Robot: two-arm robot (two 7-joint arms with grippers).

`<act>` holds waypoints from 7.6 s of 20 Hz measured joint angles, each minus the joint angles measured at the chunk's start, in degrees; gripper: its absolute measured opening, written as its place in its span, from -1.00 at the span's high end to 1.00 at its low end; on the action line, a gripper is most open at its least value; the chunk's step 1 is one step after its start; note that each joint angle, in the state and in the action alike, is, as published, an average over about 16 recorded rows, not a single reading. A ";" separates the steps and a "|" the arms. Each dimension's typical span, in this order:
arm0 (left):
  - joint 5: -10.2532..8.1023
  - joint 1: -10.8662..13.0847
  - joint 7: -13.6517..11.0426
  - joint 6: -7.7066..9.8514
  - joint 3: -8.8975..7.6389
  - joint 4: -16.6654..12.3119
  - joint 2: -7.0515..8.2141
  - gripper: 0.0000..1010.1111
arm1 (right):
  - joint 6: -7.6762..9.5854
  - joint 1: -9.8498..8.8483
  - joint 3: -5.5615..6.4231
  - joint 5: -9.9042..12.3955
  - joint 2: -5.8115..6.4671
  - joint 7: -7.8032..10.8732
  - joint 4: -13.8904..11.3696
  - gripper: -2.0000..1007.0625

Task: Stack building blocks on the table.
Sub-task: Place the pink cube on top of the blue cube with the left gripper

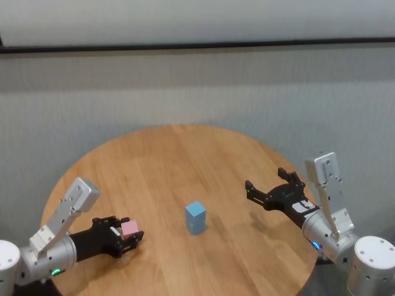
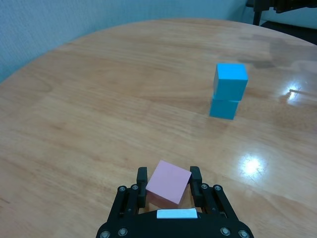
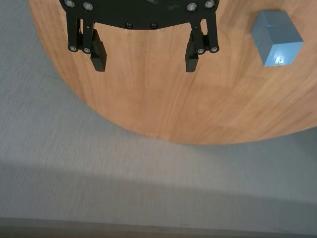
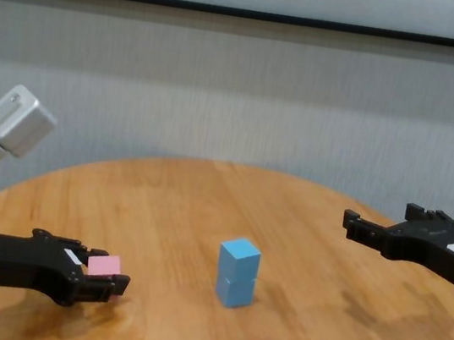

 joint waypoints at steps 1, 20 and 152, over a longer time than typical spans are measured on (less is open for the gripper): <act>0.00 0.01 0.02 0.02 -0.01 -0.05 0.02 -0.16 | 0.00 0.00 0.00 0.00 0.00 0.00 0.00 -1.00; -0.72 0.93 1.70 2.61 -1.63 -7.28 2.48 -0.05 | 0.00 0.00 0.00 0.00 0.00 0.00 0.00 -1.00; 0.91 -5.60 8.71 18.11 5.32 -9.39 -9.36 -0.05 | 0.00 0.00 0.00 0.00 0.00 0.00 0.00 -0.99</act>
